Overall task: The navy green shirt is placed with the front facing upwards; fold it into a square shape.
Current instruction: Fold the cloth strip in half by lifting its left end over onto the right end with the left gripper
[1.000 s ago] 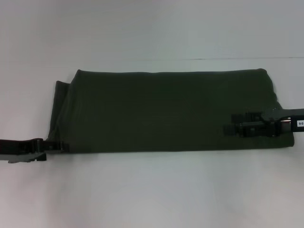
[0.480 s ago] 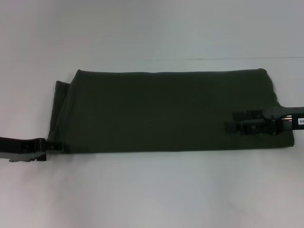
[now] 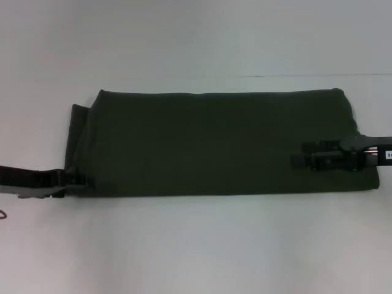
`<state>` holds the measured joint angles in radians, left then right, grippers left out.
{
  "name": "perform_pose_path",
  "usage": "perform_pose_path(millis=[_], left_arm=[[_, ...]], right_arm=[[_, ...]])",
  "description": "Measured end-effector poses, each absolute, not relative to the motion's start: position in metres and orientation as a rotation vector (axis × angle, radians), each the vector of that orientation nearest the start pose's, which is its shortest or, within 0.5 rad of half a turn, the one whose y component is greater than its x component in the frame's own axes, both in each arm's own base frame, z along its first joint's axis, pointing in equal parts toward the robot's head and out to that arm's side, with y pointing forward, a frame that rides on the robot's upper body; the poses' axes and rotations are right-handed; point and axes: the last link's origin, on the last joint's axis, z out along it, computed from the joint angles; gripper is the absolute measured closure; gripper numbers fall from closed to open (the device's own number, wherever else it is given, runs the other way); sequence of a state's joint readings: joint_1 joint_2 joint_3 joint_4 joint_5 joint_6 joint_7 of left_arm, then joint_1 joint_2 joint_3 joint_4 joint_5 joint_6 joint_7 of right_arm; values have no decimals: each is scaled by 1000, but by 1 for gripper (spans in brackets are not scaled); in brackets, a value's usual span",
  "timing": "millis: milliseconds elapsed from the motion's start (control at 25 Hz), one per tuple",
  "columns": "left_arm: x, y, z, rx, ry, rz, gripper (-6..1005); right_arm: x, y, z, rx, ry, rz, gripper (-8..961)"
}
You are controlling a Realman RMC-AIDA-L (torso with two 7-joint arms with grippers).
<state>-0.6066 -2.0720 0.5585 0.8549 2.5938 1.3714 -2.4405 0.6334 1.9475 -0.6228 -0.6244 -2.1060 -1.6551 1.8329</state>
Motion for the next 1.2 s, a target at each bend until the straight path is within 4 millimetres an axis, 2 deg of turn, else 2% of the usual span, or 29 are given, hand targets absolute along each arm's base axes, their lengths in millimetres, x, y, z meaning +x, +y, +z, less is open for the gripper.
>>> perform_pose_path(millis=[560, 1200], left_arm=[[-297, 373, 35, -2117, -1695, -179, 108], [-314, 355, 44, -2068, -1741, -159, 108]], right_arm=[[261, 356, 48, -2687, 1143, 647, 69], [261, 357, 49, -2683, 1139, 643, 70]])
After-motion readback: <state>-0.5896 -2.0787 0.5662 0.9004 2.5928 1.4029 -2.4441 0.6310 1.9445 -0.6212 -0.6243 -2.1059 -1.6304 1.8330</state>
